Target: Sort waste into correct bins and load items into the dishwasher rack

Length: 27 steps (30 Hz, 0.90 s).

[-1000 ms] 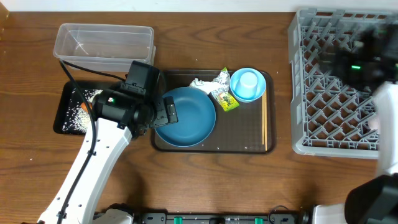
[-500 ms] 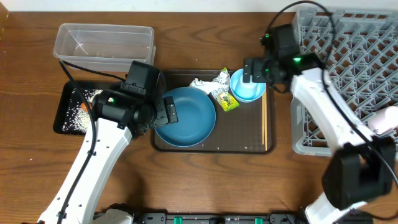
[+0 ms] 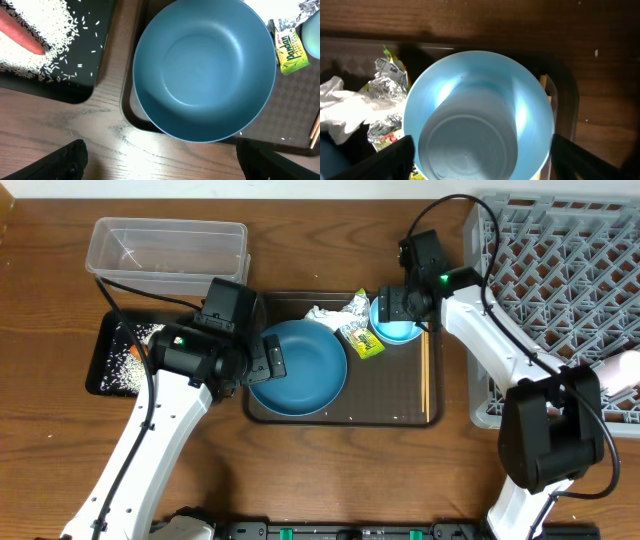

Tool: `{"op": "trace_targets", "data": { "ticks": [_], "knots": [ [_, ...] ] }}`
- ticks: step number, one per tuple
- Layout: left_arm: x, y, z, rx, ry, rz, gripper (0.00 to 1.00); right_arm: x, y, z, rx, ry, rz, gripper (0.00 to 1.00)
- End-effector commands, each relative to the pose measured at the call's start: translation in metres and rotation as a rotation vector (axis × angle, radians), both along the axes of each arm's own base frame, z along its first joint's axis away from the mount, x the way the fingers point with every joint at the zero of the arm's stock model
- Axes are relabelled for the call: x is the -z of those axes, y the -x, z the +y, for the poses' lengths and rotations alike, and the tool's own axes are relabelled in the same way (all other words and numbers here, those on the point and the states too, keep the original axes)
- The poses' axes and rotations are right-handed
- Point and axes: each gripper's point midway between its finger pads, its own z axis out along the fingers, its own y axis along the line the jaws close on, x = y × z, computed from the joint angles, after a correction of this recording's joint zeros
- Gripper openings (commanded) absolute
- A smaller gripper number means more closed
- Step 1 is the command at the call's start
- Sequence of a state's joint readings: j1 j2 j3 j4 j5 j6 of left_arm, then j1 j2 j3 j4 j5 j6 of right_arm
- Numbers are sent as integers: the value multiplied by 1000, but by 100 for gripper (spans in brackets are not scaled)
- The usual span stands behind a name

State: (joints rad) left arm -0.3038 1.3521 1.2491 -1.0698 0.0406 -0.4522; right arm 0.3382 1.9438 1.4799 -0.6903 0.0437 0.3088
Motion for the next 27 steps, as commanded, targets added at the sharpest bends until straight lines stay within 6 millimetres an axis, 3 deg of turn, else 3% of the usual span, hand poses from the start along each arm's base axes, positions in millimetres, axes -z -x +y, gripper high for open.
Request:
{"op": "trace_targets", "data": {
  "ticks": [1,6,16,27],
  "knots": [
    [2,0,3,-17,-16,2,98,3,-4,3,7,13,-5,79],
    [2,0,3,-17,-16,2,98,3,-3,3,5,14,-1,73],
    [2,0,3,-17,-16,2,98,3,-1,13,-17,22,-8,76],
    [2,0,3,-17,-16,2,98,2,-3,6,0,53,-17,57]
  ]
}}
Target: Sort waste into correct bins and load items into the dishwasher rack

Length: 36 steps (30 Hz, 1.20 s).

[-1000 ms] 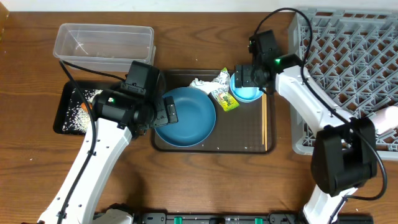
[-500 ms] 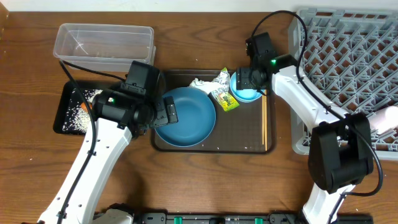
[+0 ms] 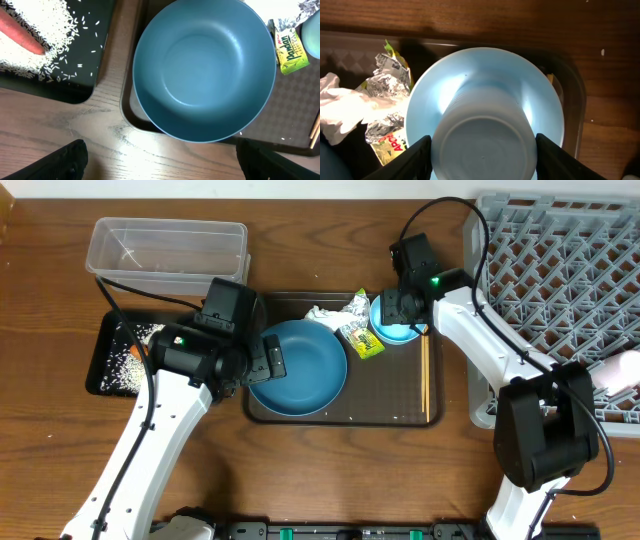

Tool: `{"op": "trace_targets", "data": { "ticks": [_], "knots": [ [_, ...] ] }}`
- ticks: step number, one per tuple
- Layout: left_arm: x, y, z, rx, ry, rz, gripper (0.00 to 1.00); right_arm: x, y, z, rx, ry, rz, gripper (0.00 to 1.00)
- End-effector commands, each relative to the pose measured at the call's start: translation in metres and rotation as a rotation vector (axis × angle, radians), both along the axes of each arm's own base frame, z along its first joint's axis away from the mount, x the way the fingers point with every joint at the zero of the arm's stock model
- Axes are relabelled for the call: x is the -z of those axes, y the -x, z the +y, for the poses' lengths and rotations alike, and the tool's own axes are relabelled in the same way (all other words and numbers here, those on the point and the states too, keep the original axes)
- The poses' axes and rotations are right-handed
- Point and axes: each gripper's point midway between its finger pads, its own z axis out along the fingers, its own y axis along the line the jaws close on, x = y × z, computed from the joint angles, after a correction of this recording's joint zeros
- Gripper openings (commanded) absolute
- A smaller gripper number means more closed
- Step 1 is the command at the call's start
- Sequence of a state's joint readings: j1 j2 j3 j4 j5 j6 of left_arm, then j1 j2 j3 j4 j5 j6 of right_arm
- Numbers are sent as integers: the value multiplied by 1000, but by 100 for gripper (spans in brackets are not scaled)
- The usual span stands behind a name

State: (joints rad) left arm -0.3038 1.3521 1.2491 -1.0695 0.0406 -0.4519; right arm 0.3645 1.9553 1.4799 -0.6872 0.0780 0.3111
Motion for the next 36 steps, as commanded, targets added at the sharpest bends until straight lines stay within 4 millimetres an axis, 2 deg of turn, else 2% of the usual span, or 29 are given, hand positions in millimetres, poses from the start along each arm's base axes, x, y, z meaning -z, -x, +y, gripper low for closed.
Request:
{"op": "trace_targets", "data": {
  "ticks": [1,3,5,14,19,23,27,31,36],
  "knots": [
    [2,0,3,-18,-16,3,98,-5,-5,0,10,19,-20,55],
    [2,0,3,-18,-16,3,98,-11,-7,0,12,16,-30,52],
    [2,0,3,-18,-16,3,98,-21,-10,0,15,9,-46,44],
    [2,0,3,-18,-16,3,98,-101,-21,-9,36,-24,-140,45],
    [2,0,3,-18,-16,3,98,-146,-24,-33,69,-25,-201,45],
    [2,0,3,-18,-16,3,98,-179,-24,-90,198,32,-253,46],
    [2,0,3,-18,-16,3,98,-199,-16,-168,350,64,-275,45],
    [2,0,3,-18,-16,3,98,-209,6,-259,554,78,-279,43],
    [2,0,3,-18,-16,3,98,-206,41,-349,753,83,-257,44]
  ]
}}
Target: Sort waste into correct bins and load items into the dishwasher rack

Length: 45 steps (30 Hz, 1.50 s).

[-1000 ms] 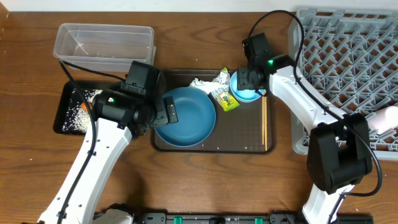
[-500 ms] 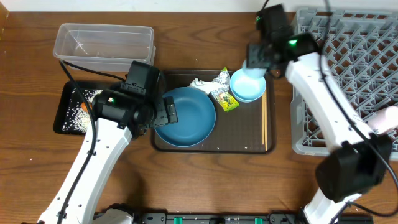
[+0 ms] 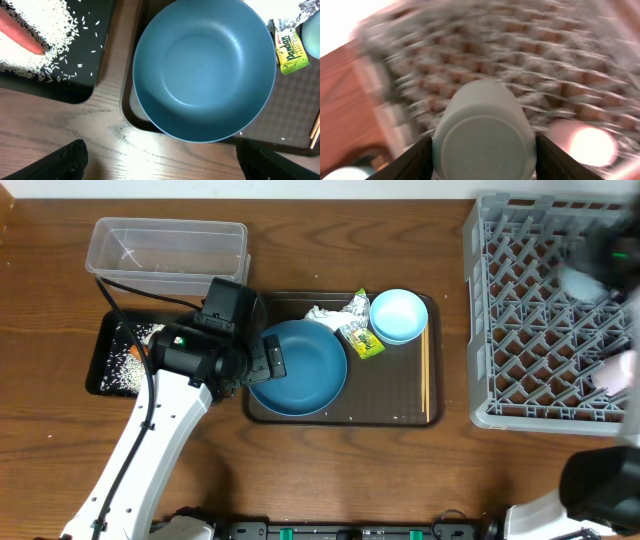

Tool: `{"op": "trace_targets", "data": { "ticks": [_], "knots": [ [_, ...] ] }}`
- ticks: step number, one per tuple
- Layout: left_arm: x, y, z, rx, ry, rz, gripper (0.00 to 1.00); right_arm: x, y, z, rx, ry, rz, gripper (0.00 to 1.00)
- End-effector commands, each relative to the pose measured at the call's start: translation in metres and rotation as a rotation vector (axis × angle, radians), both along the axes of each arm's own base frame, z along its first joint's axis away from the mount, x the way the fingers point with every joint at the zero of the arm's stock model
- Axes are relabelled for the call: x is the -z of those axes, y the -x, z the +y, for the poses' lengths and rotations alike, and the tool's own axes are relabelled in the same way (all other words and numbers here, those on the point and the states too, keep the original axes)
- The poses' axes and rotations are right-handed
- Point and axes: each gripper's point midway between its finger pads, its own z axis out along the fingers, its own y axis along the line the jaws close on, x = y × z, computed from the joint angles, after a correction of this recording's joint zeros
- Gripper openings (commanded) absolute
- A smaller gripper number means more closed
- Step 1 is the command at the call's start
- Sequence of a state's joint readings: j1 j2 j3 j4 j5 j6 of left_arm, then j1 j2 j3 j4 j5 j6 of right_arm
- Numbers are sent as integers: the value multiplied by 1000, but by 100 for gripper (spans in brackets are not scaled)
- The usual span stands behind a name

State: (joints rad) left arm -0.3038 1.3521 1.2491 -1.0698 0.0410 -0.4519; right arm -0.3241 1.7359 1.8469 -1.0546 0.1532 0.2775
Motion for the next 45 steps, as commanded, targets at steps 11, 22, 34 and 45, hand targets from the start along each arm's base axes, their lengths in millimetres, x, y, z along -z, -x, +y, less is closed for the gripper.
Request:
{"op": "trace_targets", "data": {
  "ticks": [11,22,34,45],
  "knots": [
    [2,0,3,-18,-16,2,98,0,91,-149,370,-4,-7,46],
    [2,0,3,-18,-16,2,98,38,116,-194,432,-29,72,50],
    [2,0,3,-18,-16,2,98,66,94,-203,381,-63,66,64],
    [2,0,3,-18,-16,2,98,70,80,-182,299,-141,49,76]
  ]
}}
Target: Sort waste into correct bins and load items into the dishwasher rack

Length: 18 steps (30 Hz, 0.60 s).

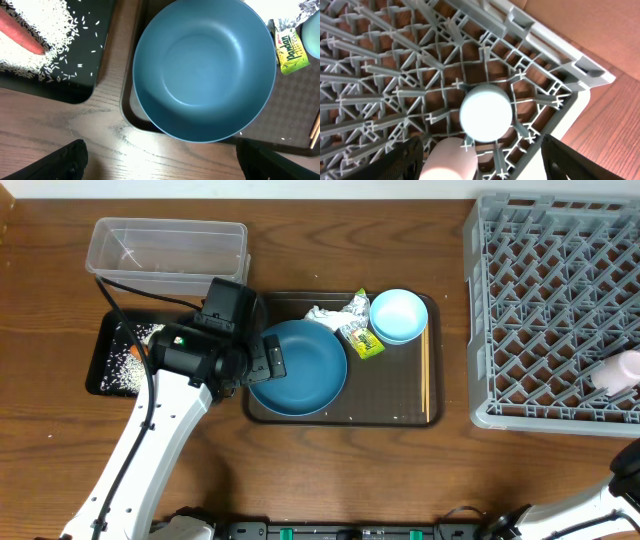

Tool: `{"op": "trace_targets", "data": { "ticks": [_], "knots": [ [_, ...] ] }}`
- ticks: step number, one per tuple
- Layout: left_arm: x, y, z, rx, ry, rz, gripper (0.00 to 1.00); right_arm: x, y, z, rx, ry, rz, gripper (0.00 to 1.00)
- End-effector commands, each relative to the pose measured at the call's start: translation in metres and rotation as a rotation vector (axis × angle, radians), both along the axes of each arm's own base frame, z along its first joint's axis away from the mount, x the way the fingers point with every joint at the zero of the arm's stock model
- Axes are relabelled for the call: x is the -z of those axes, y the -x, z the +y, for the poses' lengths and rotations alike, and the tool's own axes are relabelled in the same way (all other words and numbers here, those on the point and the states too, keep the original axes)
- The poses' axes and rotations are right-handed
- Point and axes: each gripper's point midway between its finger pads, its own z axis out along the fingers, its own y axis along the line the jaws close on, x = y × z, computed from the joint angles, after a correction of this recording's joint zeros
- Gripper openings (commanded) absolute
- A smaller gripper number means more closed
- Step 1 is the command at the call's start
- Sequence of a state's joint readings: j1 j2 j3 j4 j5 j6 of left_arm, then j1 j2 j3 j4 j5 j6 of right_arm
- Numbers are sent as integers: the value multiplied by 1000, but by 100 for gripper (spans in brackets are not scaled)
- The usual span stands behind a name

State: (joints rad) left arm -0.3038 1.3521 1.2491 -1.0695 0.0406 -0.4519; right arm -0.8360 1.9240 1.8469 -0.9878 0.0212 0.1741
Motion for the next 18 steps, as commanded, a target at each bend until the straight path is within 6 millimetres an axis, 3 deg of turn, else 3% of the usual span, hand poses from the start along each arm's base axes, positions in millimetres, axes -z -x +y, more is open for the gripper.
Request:
{"op": "trace_targets", "data": {
  "ticks": [1,7,12,15,18],
  "knots": [
    [2,0,3,-18,-16,3,98,-7,-18,17,-76,-36,-54,76],
    [2,0,3,-18,-16,3,98,-32,-66,84,-278,-135,-201,80],
    [2,0,3,-18,-16,3,98,-45,-114,186,-545,-288,-298,79],
    [2,0,3,-18,-16,3,98,-36,-126,249,-691,-305,-227,77],
    [2,0,3,-18,-16,3,98,-24,-130,299,-805,-248,-118,78]
  ]
}}
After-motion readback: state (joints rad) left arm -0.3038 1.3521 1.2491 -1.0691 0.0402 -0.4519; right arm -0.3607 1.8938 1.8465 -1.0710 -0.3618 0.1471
